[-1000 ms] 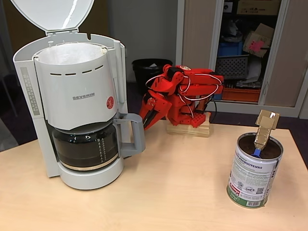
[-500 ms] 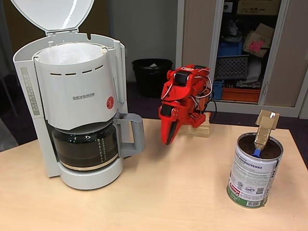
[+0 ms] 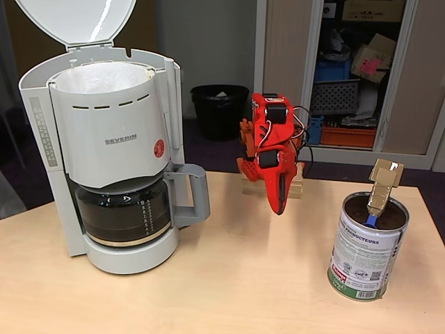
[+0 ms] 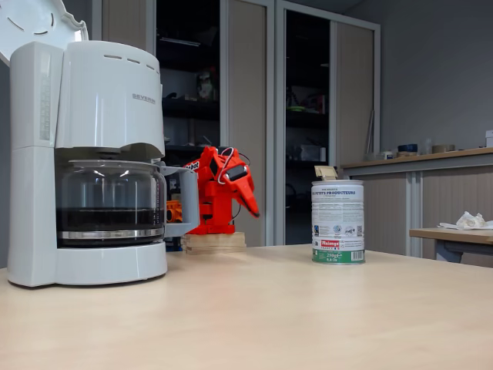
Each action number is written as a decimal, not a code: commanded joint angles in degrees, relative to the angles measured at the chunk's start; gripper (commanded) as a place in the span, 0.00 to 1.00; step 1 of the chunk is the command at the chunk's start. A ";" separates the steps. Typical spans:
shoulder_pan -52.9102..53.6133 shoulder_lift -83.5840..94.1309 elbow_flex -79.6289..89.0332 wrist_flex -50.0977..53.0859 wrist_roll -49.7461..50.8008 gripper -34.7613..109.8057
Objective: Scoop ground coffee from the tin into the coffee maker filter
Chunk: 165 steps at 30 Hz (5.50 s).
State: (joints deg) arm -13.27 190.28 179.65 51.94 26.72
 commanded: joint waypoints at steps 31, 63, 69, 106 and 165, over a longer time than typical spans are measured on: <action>-20.57 -5.19 -26.54 11.25 -8.53 0.41; -34.89 -30.15 -40.08 6.68 -1.93 0.40; -38.06 -31.90 -39.99 6.15 1.58 0.42; -43.07 -45.00 -41.31 -10.20 6.15 0.24; -32.17 -31.82 -38.32 7.82 4.92 0.24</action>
State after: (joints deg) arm -44.74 159.26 143.70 58.89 31.20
